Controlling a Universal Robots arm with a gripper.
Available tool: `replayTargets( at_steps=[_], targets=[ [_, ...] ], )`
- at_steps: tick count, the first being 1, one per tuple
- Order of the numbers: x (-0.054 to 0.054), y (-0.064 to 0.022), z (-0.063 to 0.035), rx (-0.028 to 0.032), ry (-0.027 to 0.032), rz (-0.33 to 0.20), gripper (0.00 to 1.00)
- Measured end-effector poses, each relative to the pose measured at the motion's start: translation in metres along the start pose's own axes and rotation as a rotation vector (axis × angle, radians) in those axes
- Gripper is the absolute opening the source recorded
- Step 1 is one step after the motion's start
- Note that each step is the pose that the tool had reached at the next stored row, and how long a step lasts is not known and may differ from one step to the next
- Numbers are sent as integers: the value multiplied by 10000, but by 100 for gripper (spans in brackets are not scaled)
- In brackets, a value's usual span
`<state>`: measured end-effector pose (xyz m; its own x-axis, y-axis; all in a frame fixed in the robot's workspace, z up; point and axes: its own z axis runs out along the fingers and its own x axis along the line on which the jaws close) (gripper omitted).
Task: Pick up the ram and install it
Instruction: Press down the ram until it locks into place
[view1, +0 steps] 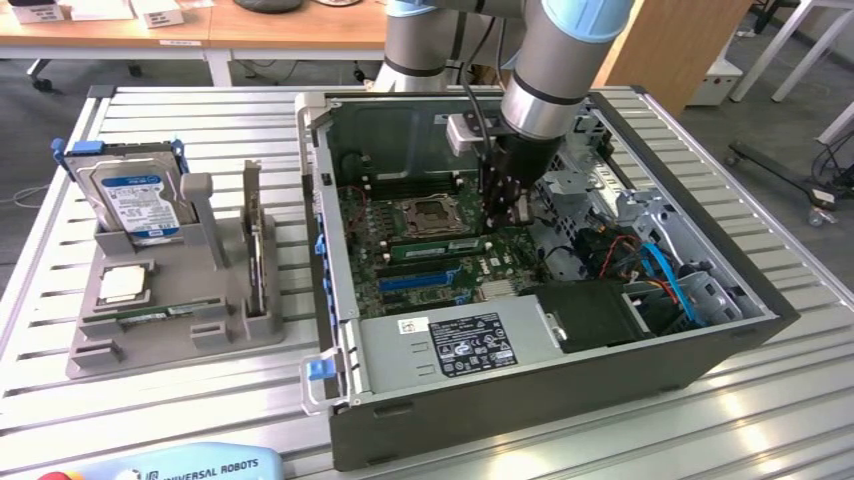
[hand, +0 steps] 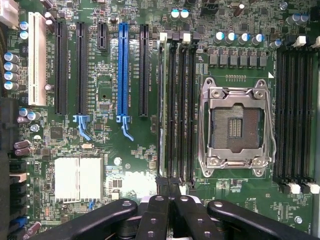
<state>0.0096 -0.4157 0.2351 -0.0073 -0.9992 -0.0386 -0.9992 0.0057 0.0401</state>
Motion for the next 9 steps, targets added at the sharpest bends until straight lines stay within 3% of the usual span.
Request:
replayTargets(
  at_steps=[9],
  targets=[
    [2, -2, 19, -1, 5, -2, 10]
  ],
)
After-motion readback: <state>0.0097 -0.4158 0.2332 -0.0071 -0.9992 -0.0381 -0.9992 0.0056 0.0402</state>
